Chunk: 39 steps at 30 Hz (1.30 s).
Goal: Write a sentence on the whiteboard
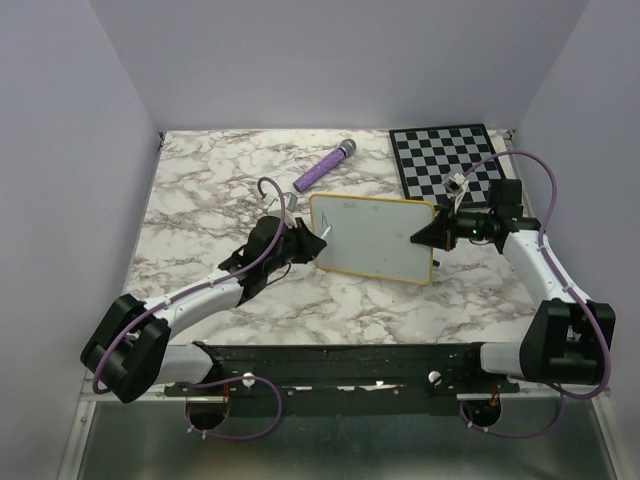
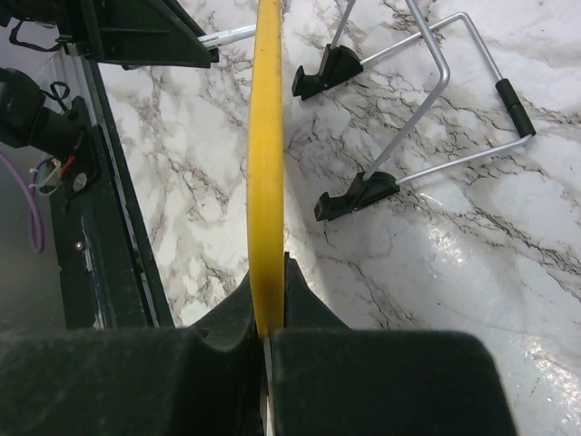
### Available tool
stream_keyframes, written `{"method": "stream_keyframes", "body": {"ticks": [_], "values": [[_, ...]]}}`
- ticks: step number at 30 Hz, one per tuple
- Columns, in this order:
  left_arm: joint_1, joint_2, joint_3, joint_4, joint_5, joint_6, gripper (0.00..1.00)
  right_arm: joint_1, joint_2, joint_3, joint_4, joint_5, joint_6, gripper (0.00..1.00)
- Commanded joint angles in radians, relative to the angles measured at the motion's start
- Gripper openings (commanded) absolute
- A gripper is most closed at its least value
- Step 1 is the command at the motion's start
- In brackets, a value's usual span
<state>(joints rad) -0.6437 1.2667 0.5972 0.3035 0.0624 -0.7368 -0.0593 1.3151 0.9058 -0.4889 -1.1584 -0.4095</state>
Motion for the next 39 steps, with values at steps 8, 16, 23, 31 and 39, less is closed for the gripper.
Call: {"method": "stream_keyframes", "body": {"ticks": [8,16,23,31,39], "values": [[0.003,0.017,0.092,-0.026,-0.015,0.042,0.0,0.004,0.009,0.001,-0.013,0.019,-0.034,0.01],[0.006,0.019,0.135,-0.049,-0.001,0.057,0.0,0.004,0.007,0.002,-0.014,0.019,-0.035,0.01],[0.006,-0.134,0.064,-0.09,0.008,0.063,0.0,0.004,0.013,0.002,-0.016,0.019,-0.04,0.01],[0.016,-0.277,-0.051,-0.106,0.042,0.1,0.0,0.004,0.012,0.002,-0.017,0.022,-0.04,0.01],[0.015,-0.314,-0.187,0.046,0.129,0.083,0.0,0.004,0.007,0.001,-0.016,0.022,-0.038,0.01]]}}
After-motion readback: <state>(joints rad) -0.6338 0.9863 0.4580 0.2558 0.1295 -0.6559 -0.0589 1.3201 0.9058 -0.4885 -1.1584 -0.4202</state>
